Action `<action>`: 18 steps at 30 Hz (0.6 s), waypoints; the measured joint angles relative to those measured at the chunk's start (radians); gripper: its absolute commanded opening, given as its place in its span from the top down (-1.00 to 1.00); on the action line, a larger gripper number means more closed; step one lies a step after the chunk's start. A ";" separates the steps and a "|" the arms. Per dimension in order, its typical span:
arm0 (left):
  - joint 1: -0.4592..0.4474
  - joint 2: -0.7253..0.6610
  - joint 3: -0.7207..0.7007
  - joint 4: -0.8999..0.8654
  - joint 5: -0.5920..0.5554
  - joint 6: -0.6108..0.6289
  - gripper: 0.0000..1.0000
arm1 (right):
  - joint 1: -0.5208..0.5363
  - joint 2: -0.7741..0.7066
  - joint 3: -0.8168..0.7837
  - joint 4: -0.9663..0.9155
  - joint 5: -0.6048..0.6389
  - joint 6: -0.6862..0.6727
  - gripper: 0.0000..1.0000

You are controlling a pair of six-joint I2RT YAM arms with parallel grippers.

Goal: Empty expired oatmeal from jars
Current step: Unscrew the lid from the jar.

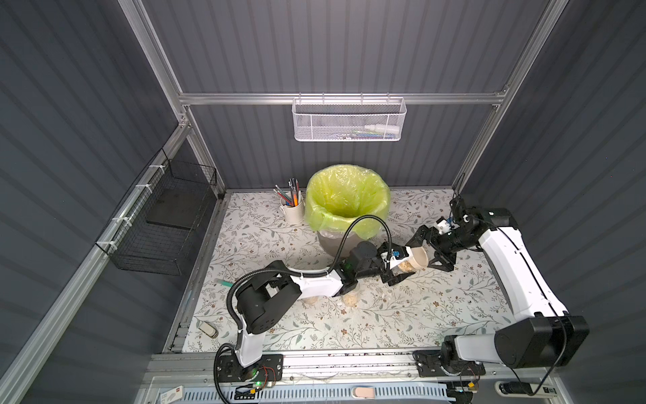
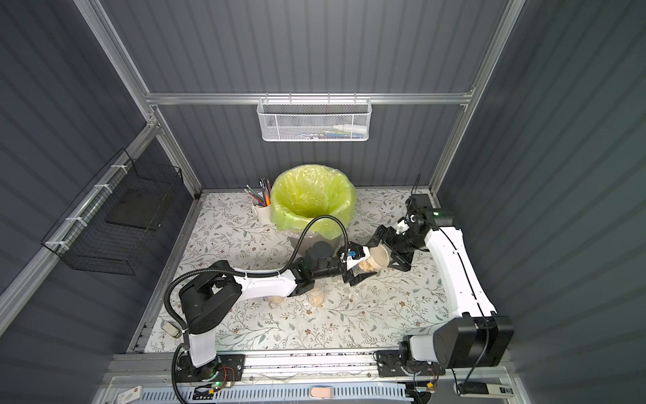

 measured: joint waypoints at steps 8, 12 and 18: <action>0.000 0.000 0.000 0.002 0.014 -0.006 0.61 | 0.021 0.000 0.000 -0.005 0.035 -0.020 -0.68; 0.001 0.000 -0.004 0.007 0.023 -0.018 0.62 | 0.024 -0.001 0.000 -0.009 0.038 -0.056 -0.58; 0.014 -0.010 -0.016 0.057 0.075 -0.063 0.62 | 0.033 -0.051 -0.008 0.018 0.039 -0.116 -0.56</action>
